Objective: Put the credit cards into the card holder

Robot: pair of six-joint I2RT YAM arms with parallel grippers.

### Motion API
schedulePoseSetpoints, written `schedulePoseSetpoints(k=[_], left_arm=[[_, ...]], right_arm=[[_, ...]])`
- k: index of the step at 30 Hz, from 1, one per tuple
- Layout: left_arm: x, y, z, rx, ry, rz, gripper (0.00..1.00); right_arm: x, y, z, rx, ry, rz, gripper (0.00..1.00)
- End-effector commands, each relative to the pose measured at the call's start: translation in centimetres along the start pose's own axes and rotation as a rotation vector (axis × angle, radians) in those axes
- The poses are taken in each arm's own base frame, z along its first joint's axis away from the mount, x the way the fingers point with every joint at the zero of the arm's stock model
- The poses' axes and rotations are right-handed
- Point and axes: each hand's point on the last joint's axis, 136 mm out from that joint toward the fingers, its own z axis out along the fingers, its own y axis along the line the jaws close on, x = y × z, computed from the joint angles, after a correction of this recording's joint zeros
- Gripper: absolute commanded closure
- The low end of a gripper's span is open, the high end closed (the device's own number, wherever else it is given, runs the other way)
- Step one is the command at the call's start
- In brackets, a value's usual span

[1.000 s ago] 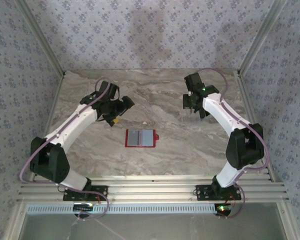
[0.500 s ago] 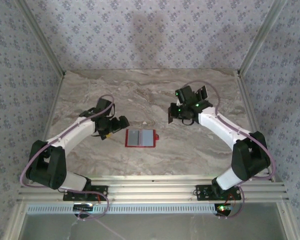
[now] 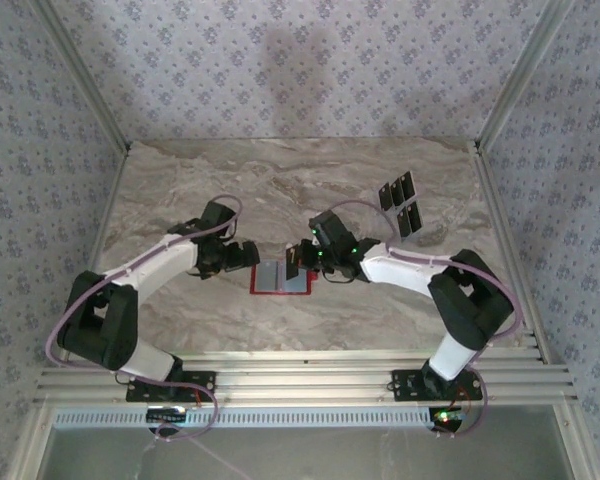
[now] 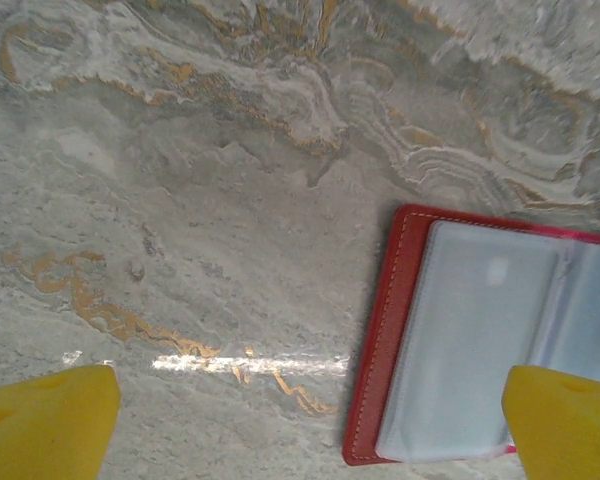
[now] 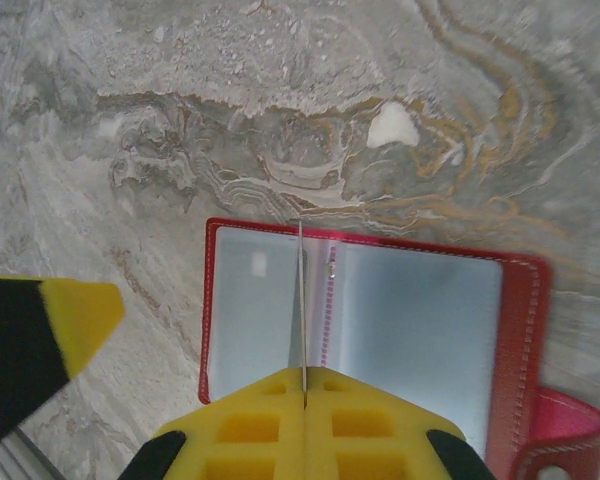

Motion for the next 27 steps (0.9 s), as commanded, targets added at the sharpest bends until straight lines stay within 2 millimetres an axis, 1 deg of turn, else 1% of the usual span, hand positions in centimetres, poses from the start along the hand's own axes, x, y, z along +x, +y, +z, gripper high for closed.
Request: schedulePoseSetpoints(k=[1,7,15,27], left_arm=[[0.2,0.2,0.5,-0.055,-0.003,0.071,0.02],[0.6,-0.3,1.5,-0.101,0.003,0.12,0.02],[1.6,0.2,2.2,-0.146,0.009,0.14,0.02],[2.9,1.4,3.6,-0.196,0.043,0.13,0.02]], right_arm=[[0.0,0.6,0.8,-0.069,-0.023,0.053,1.0],[0.8,0.0,1.5,-0.102,-0.02,0.087,1.0],[1.7,-1.0,1.7,-0.128,-0.034,0.133,1.0],[2.0,-1.2,2.3,-0.151,-0.036,0.161,1.0]])
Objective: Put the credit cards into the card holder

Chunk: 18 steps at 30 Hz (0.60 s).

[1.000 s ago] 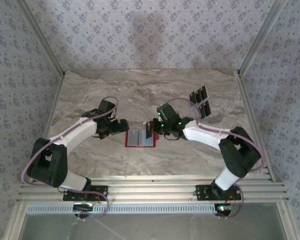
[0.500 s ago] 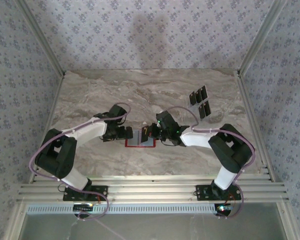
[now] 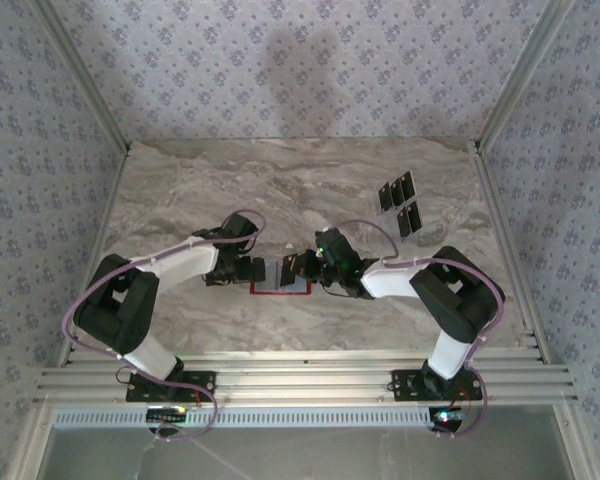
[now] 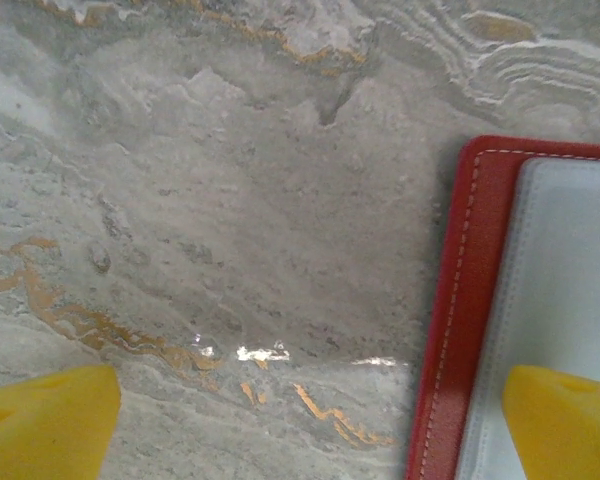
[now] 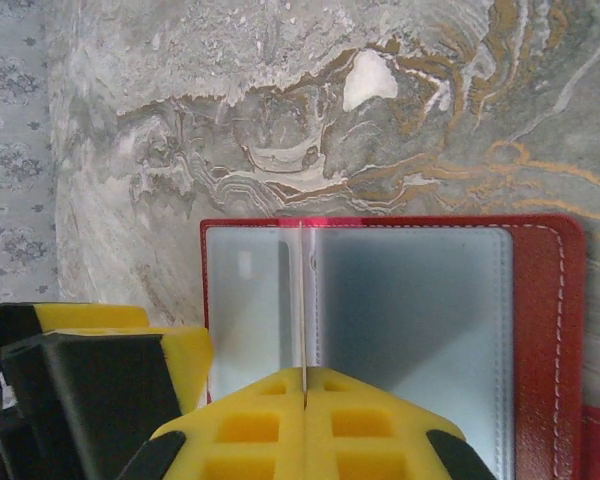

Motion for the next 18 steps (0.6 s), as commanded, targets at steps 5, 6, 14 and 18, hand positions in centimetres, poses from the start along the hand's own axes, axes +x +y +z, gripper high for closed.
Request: schedulePoseSetpoints(k=[5,6,14,18], left_arm=[[1.0,1.0,0.9,-0.058,0.024,-0.016,0.02],[1.0,1.1,1.0,-0.061,0.027,-0.02,0.02],[1.5,1.4,1.1,-0.068,0.034,-0.037,0.02],[1.5,1.5,1.2,-0.07,0.036,-0.039,0.02]], right_arm=[[0.4,0.0,0.5,-0.022,0.003,0.021,1.0],[0.4,-0.1,0.5,-0.021,0.003,0.022,1.0],[0.7,-0.3,1.1,-0.021,0.011,0.026,1.0],[1.0,-0.5,1.5,-0.023,0.018,0.031,1.0]])
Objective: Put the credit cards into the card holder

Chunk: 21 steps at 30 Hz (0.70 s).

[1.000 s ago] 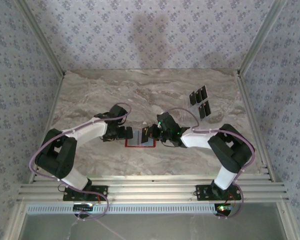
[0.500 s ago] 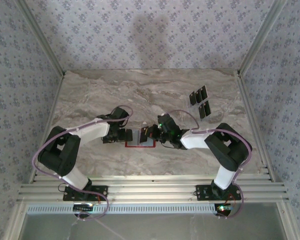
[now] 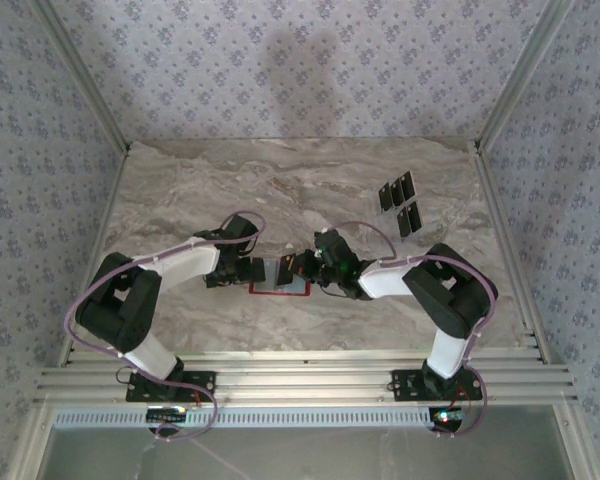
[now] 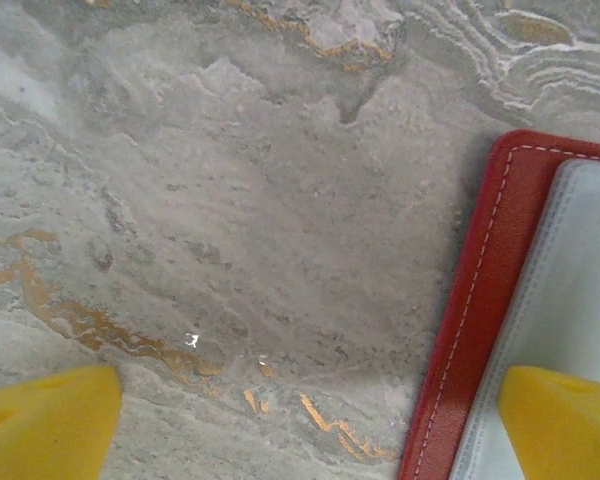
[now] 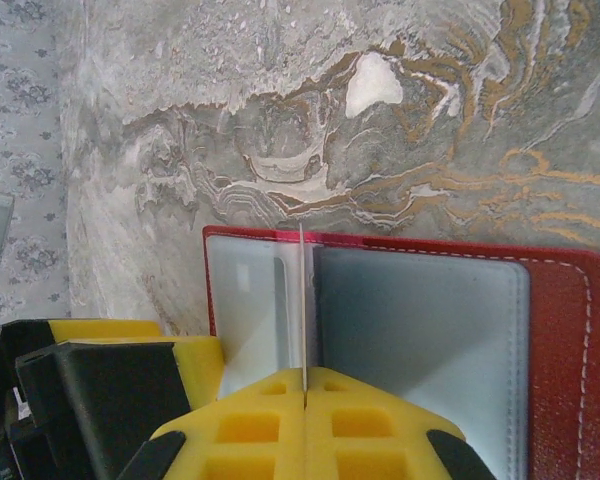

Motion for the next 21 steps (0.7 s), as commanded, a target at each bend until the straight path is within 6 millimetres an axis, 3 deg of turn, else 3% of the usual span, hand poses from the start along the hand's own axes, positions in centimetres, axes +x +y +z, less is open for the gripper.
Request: schedulePoseSetpoints(k=[1,11,21], left_arm=[[1.4,1.4,0.9,-0.06,0.039,0.002,0.02],[1.6,1.5,0.9,-0.063,0.041,-0.003,0.03],[2.5,1.7,0.4,-0.074,0.066,-0.045,0.03]], right_arm=[[0.9,-0.4,0.6,-0.003,0.023,0.007,1.0],[1.3,-0.5,0.4,-0.014,0.02,0.016,1.0],[1.9,-4.5,-1.0,0.079,0.021,0.042,1.0]])
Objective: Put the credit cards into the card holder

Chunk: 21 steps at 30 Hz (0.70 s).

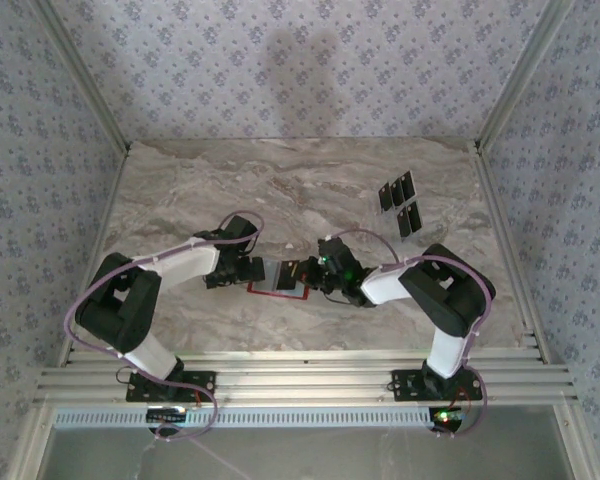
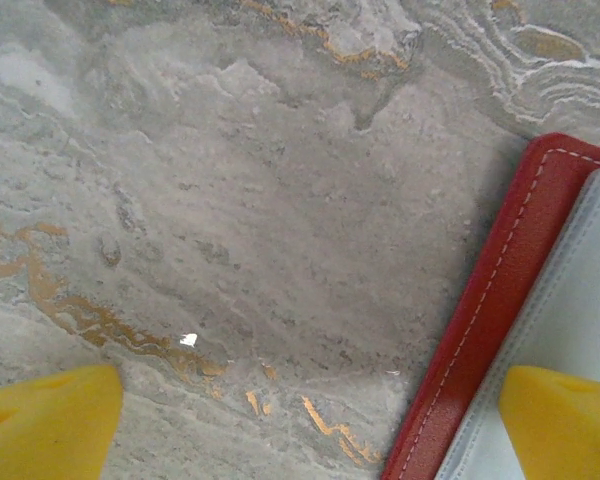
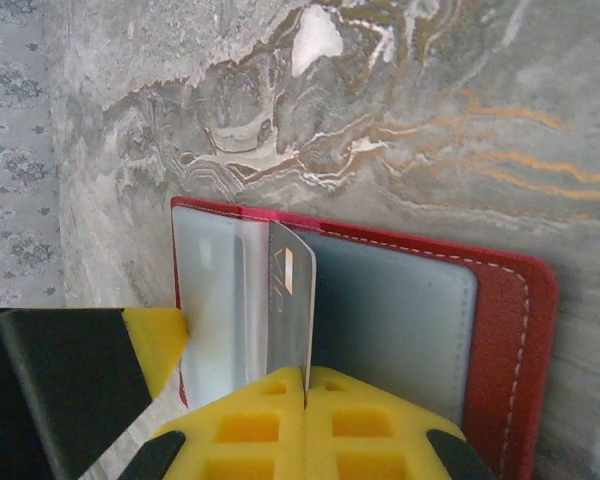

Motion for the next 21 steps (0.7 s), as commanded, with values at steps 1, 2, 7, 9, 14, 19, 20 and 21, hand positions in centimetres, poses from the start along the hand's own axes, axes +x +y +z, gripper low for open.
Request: schedulePoseSetpoints(k=[1,2,7,9,14,19,20,21], left_arm=[[2.6,1.5,0.3,-0.066,0.07,-0.001,0.03],[2.7,1.3,0.2,-0.061,0.07,0.001,0.03],[2.7,-0.6,-0.8,-0.018,0.046,0.018,0.03],[2.2,-1.2,-1.4,-0.002,0.03,0.02,0.03],[0.4,-2.7,-2.9,0.041,-0.025,0.048,0.03],[-0.8,-4.0,-3.2,0.09,-0.072,0.09,0.03],[-1.1,-4.3,-3.3,0.105,-0.082,0.097,0.03],[-1.2,-4.7,-3.3,0.12,-0.087,0.105,0.03]], right_arm=[[0.8,-3.0,-0.8,0.091,0.02,0.023,1.0],[0.7,-3.3,-1.0,0.102,0.019,0.023,1.0],[-0.3,-5.1,-2.1,0.179,0.026,0.017,1.0],[-0.6,-5.5,-2.3,0.198,0.036,0.008,1.0],[-1.5,-5.4,-2.5,0.192,0.059,-0.004,1.0],[-1.5,-4.9,-2.5,0.18,0.075,-0.016,1.0],[-1.5,-4.9,-2.5,0.18,0.076,-0.017,1.0],[-1.5,-5.0,-2.5,0.183,0.077,-0.016,1.0]])
